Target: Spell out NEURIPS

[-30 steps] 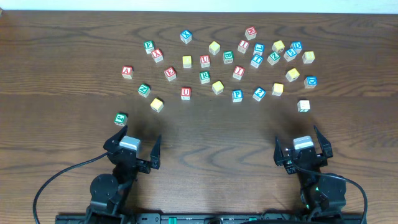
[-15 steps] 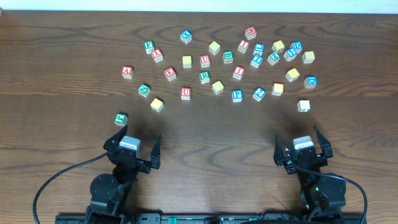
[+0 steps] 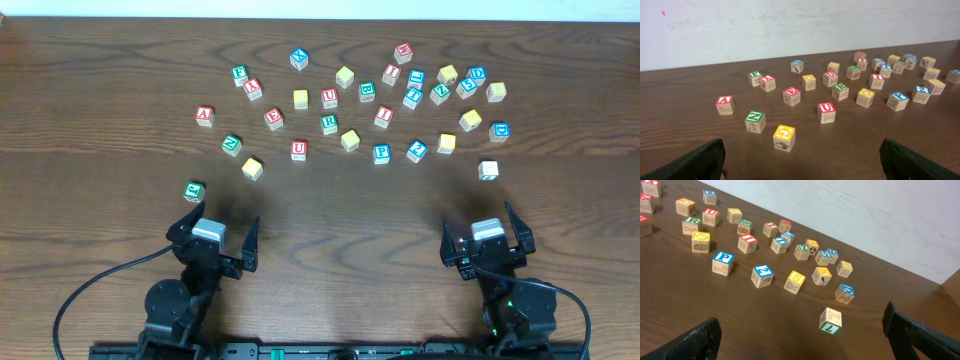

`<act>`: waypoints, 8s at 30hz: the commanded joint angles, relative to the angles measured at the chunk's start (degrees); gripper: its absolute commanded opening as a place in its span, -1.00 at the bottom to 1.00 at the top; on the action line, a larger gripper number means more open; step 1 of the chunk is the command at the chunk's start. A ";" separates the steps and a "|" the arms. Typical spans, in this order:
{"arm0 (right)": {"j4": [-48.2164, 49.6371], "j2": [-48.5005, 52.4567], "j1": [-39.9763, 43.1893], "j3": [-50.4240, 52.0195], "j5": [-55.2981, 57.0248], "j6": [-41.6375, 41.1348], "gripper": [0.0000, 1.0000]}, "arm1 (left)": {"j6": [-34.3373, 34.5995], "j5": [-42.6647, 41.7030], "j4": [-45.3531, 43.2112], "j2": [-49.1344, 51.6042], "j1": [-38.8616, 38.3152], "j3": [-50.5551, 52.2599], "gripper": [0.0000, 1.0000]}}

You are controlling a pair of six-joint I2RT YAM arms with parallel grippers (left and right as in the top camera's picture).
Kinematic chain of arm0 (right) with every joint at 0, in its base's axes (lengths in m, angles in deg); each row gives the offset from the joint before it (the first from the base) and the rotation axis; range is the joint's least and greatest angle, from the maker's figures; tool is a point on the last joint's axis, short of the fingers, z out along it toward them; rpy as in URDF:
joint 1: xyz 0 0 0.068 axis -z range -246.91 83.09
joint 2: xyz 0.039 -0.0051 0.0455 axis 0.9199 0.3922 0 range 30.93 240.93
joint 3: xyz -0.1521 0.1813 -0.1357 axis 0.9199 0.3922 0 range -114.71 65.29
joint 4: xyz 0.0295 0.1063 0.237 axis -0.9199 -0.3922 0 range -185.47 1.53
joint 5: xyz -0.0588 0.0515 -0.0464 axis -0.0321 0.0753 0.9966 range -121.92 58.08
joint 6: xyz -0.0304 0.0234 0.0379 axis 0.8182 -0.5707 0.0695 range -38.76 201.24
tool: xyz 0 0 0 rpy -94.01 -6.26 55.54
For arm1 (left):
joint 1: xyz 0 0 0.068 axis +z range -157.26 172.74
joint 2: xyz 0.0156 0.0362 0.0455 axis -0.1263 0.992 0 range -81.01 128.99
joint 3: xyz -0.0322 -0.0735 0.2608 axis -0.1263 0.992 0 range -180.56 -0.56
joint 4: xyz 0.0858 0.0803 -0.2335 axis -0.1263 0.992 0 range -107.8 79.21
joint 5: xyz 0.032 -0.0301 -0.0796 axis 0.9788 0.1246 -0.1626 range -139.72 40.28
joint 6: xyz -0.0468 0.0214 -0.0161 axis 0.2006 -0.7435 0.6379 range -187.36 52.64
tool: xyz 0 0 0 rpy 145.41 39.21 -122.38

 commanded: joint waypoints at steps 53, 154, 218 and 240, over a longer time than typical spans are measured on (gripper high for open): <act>0.07 -0.42 0.76 0.22 -0.11 -0.74 0.98 | 5.49 0.22 18.38 65.90 0.44 -61.83 0.95; 0.07 -0.42 0.76 0.22 -0.11 -0.74 0.99 | 58.45 15.41 46.18 116.43 2.40 -89.39 0.90; 0.07 -0.42 0.76 0.22 -0.11 -0.74 0.99 | 59.65 17.73 35.19 121.57 2.51 -84.98 0.64; 0.07 -0.42 0.76 0.22 -0.11 -0.74 0.98 | 59.39 17.99 35.47 121.57 2.51 -84.98 0.04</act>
